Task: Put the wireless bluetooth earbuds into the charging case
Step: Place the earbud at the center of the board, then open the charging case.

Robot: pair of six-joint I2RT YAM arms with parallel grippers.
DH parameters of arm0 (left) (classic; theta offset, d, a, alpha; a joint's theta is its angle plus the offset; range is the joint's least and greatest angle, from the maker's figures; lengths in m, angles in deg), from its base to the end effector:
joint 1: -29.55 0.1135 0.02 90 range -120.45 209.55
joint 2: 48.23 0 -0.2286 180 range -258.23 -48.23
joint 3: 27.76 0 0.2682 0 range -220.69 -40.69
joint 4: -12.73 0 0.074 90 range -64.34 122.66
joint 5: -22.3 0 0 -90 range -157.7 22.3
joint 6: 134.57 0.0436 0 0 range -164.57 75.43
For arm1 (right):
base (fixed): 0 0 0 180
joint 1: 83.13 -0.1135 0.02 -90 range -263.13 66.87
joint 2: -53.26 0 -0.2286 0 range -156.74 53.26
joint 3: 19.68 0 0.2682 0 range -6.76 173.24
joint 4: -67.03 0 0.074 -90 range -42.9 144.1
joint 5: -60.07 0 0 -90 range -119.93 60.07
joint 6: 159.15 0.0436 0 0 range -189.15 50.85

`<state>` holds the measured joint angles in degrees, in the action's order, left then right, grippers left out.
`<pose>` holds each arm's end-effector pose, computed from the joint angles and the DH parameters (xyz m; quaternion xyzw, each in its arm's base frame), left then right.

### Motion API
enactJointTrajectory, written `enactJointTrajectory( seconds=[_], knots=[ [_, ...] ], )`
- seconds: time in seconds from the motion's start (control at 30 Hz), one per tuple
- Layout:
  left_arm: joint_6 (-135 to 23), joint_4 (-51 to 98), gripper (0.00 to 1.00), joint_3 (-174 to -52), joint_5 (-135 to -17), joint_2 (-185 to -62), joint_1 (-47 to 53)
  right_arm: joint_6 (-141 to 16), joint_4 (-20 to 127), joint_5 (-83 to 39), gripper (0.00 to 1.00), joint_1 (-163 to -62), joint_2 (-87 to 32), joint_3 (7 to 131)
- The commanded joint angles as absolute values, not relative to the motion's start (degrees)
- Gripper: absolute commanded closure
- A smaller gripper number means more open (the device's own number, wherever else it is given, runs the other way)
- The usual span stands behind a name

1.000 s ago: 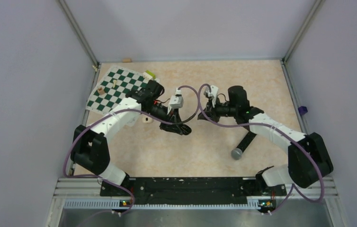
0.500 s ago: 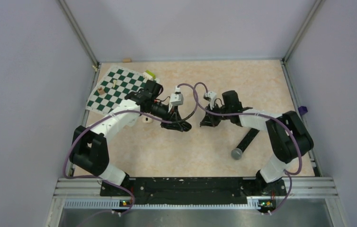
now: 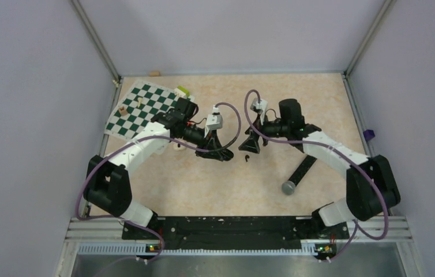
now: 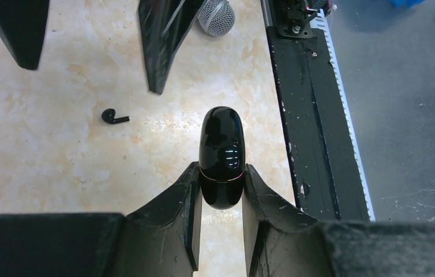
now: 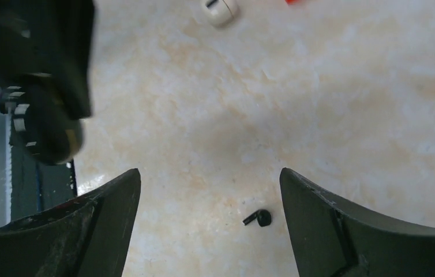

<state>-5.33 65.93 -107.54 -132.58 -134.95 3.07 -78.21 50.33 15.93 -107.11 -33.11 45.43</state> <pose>0.2681 -0.1777 0.2291 0.5585 0.6100 -0.4909 0.2737 0.2959 0.1659 0.1802 -0.3992 0.7449 0.3996 0.3551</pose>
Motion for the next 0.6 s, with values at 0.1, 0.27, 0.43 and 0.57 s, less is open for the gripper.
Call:
enactJointTrajectory(
  seconds=[0.1,0.27,0.43,0.57],
  knots=[
    [-3.03,67.13,1.0,-108.25,-133.64,-134.96,1.74,-67.54,68.69,35.49,0.01,-107.85,-20.38,39.71],
    [-2.0,68.06,1.0,-108.56,-133.85,-134.96,0.97,-72.2,66.96,25.12,0.01,-114.12,-18.23,38.74],
    [1.21,71.4,1.0,-109.35,-134.23,-135.32,-0.15,-73.63,65.34,16.84,0.01,-117.18,-22.92,40.86],
    [3.63,73.74,1.0,-109.69,-134.8,-135.38,-0.5,-74.98,63.6,12.64,0.01,-117.1,-25.05,41.92]
  ],
)
